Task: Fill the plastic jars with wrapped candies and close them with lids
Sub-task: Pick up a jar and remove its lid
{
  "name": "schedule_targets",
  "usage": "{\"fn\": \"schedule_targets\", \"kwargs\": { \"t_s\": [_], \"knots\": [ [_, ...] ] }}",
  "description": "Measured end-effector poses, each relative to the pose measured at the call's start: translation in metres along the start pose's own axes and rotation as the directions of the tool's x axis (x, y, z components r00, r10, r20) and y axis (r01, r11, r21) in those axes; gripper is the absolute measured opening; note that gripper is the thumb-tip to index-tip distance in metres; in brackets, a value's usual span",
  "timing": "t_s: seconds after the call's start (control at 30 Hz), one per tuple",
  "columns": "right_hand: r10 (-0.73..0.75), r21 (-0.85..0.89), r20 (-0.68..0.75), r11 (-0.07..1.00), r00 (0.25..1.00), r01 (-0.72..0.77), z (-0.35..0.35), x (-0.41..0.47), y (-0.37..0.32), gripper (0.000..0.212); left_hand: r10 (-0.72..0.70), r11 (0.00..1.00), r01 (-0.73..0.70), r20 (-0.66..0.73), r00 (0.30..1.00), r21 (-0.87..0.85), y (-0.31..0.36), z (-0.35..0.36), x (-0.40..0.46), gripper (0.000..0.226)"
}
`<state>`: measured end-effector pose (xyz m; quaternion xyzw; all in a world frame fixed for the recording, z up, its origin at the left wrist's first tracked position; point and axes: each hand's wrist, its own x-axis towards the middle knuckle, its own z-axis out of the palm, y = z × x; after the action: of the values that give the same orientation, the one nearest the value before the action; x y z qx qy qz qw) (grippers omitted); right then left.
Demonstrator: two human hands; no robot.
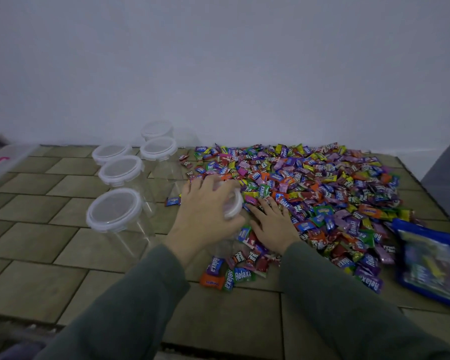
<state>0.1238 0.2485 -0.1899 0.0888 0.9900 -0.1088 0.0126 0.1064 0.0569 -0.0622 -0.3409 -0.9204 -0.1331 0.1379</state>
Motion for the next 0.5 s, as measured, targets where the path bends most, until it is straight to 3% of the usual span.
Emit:
{"fn": "schedule_targets", "kwargs": {
  "t_s": [0.33, 0.43, 0.5],
  "knots": [
    [-0.002, 0.008, 0.013, 1.0, 1.0, 0.002, -0.002, -0.002, -0.001, 0.052, 0.032, 0.993, -0.044, -0.108, 0.994, -0.107, -0.008, 0.009, -0.001, 0.062],
    [-0.006, 0.017, 0.039, 1.0, 0.999, 0.005, -0.006, -0.002, -0.001, 0.052, 0.07, 0.975, -0.095, -0.124, 0.99, -0.202, -0.015, 0.007, -0.004, 0.09],
    [-0.002, 0.057, 0.064, 0.998, 0.998, -0.001, -0.012, -0.001, -0.003, 0.052, 0.037, 0.951, -0.103, -0.224, 0.974, -0.291, -0.019, 0.005, -0.01, 0.11]
  ]
}}
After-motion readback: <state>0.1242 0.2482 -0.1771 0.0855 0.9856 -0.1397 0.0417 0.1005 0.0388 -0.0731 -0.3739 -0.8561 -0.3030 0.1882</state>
